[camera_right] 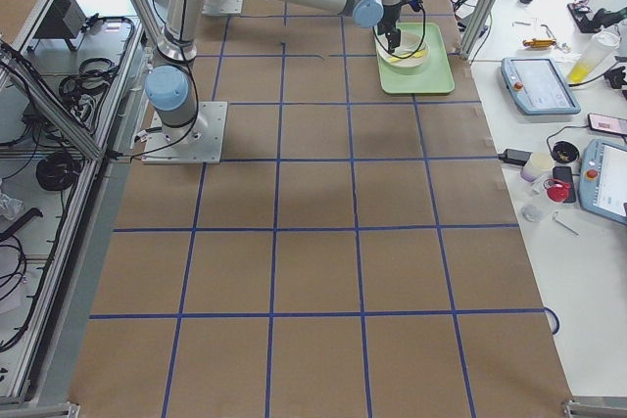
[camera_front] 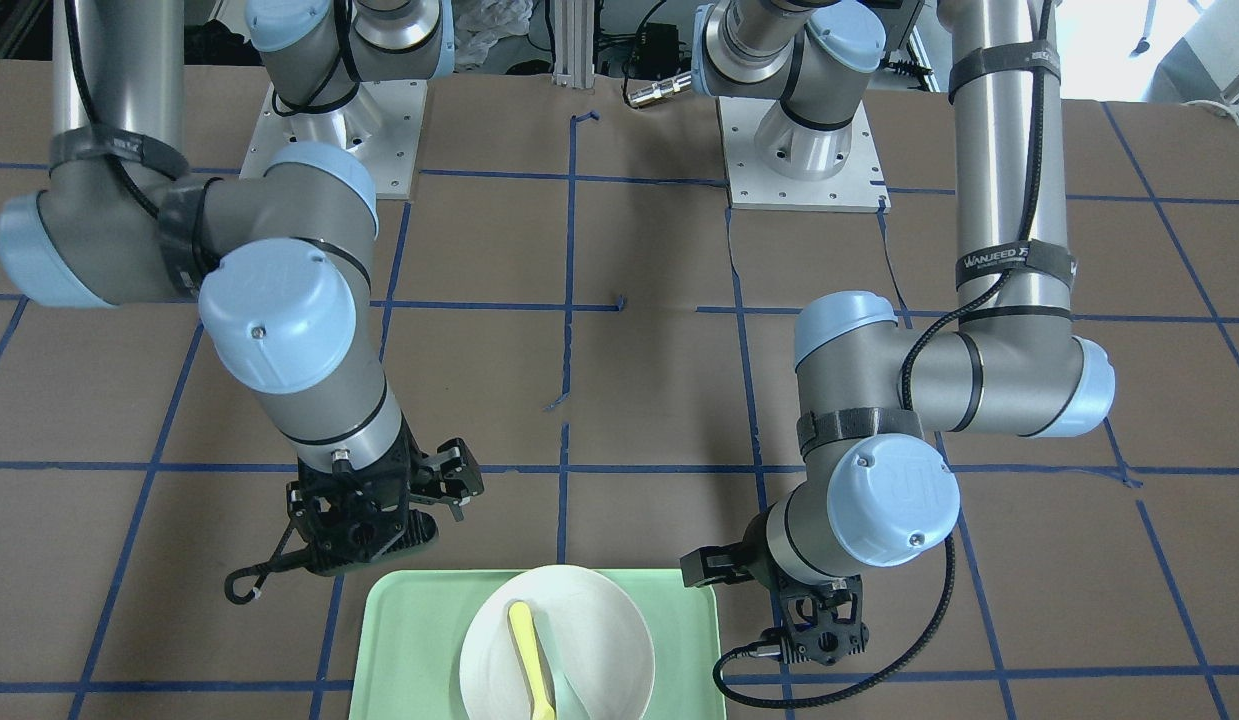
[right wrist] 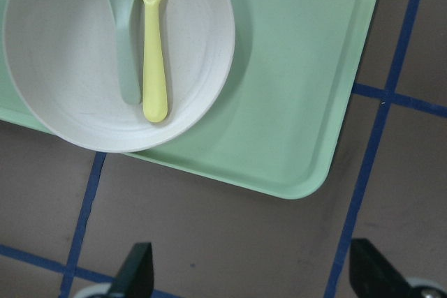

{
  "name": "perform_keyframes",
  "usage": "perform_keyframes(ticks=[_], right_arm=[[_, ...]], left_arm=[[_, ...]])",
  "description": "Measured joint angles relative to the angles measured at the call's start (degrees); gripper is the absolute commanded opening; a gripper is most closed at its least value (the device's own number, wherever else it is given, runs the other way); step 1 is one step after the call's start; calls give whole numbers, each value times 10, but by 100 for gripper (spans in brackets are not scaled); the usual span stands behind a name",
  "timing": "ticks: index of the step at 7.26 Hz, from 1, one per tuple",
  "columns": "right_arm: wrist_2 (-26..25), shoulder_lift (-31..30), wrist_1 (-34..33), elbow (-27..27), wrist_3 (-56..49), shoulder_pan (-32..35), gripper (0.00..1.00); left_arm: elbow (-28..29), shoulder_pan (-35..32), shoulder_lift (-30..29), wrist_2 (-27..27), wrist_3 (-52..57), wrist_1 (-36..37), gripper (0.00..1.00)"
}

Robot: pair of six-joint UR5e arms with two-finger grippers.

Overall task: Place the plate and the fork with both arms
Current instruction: 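Lower the right gripper over the yellow fork while the left arm withdraws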

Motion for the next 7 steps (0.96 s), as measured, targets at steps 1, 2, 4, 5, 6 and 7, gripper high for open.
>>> perform_keyframes(ticks=[1, 2, 4, 5, 6, 7], right_arm=[[4, 31, -3, -27, 0, 8, 93], [6, 53, -4, -47, 1, 16, 95], [9, 89, -6, -75, 0, 24, 92], [13, 113, -7, -100, 0, 29, 92], [15, 133, -7, -122, 1, 33, 87], [16, 144, -7, -133, 3, 36, 85]], left_arm=[[-20, 0, 0, 0, 0, 32, 100], [-35, 0, 0, 0, 0, 57, 100], [-44, 3, 0, 0, 1, 72, 100], [-44, 4, 1, 1, 1, 74, 100], [-45, 7, 6, 7, 2, 71, 100], [-45, 13, 16, 24, 8, 57, 100]])
